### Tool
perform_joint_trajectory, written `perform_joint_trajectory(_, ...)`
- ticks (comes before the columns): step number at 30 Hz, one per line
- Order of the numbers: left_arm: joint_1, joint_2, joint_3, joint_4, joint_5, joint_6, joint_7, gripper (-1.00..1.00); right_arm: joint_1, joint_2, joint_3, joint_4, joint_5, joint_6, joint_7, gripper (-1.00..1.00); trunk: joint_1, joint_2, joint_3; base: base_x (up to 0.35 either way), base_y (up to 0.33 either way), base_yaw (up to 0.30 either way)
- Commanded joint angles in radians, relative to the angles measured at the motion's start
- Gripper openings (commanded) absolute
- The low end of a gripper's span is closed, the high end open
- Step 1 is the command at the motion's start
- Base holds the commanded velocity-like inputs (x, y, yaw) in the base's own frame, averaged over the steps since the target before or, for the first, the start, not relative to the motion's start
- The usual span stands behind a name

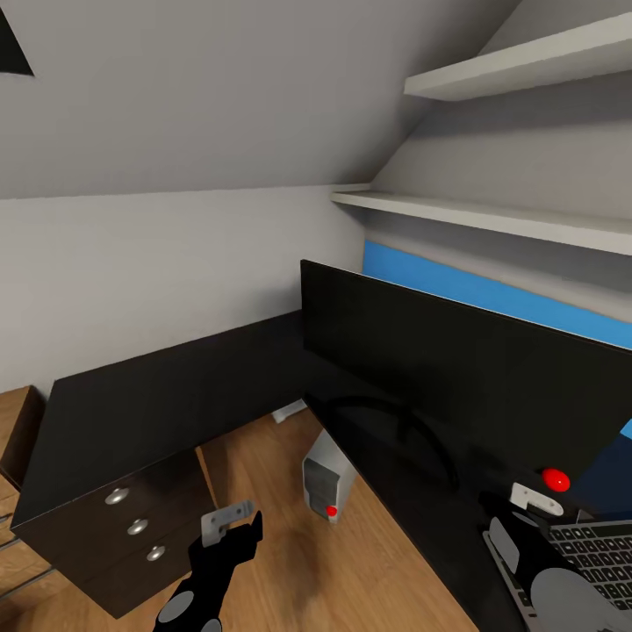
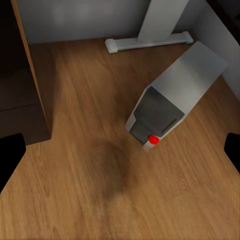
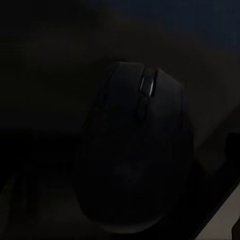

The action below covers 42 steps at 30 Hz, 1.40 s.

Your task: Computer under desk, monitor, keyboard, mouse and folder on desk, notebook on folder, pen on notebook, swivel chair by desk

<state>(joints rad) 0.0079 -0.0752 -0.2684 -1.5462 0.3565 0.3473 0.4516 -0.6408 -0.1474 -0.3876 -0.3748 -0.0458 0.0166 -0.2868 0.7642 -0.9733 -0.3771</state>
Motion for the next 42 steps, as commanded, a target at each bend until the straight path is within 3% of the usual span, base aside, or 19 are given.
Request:
perform_joint_trajectory(1,0.0,0.0,-0.001,-0.002,0.009,0.002,0.007,1.0,0.0,0.0,0.0,-0.001,-0.005,0.002,-0.002,1.0,0.0,-0.001,-0.001,0.0,0.0,0.0)
perform_joint_trajectory(3,0.0,0.0,-0.001,-0.002,0.008,0.002,0.007,1.0,0.0,0.0,0.0,-0.001,-0.005,0.002,-0.002,1.0,0.0,-0.001,-0.001,0.0,0.0,0.0)
perform_joint_trajectory(4,0.0,0.0,-0.002,-0.002,0.008,0.002,0.007,1.0,0.0,0.0,0.0,-0.001,-0.005,0.003,-0.002,-1.0,0.0,-0.001,-0.001,0.0,0.0,0.0)
perform_joint_trajectory(39,0.0,0.002,-0.002,-0.002,0.007,0.002,0.007,1.0,0.0,0.003,0.0,-0.004,-0.003,-0.004,-0.002,-1.0,0.0,-0.001,-0.001,0.0,0.0,0.0)
perform_joint_trajectory(42,0.0,0.001,-0.002,-0.002,0.007,0.002,0.007,1.0,0.0,0.004,0.0,-0.004,-0.003,-0.004,-0.002,-1.0,-0.011,0.02,0.008,0.0,0.0,0.0)
